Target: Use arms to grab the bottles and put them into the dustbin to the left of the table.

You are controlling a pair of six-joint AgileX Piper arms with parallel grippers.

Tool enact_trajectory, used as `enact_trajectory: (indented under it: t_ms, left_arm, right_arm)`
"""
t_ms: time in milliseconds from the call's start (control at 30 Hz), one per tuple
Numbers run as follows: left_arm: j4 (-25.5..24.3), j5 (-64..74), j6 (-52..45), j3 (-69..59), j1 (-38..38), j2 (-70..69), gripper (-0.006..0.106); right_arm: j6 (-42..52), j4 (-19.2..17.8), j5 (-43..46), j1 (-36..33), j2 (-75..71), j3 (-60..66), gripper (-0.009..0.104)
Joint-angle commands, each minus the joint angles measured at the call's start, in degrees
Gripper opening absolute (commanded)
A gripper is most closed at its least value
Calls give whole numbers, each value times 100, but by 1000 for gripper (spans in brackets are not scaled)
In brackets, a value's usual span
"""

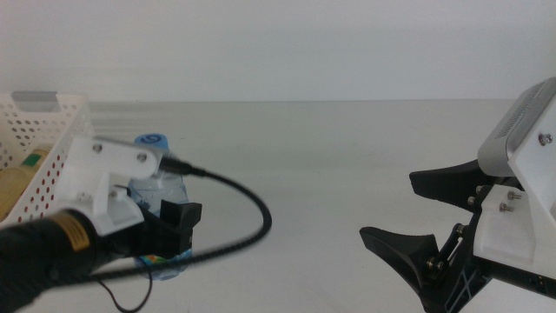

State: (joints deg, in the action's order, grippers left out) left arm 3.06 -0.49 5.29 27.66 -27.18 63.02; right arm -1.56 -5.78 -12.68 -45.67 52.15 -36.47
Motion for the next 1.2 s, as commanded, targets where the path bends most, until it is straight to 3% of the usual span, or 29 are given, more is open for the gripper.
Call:
enact_trajectory:
  t_ms: [0, 400, 733, 900, 1167]
  left_arm:
    - [-37, 380, 16, 645, 8, -274, -4]
    - [-121, 3854, -474, 2872, 1008, 188, -4]
    - [43, 6322, -1730, 4975, 2721, 1285, -4]
    - [436, 6568, -2233, 5618, 3535, 1839, -4]
    - [479, 6663, -2503, 6301, 4318, 2768, -4]
  right_arm:
    - [79, -53, 379, -3, -50, -160, 78]
    - [79, -53, 379, -3, -50, -160, 78]
    - [79, -53, 379, -3, -50, -160, 78]
    - [79, -53, 379, -3, -50, -160, 78]
    - [79, -53, 379, -3, -50, -160, 78]
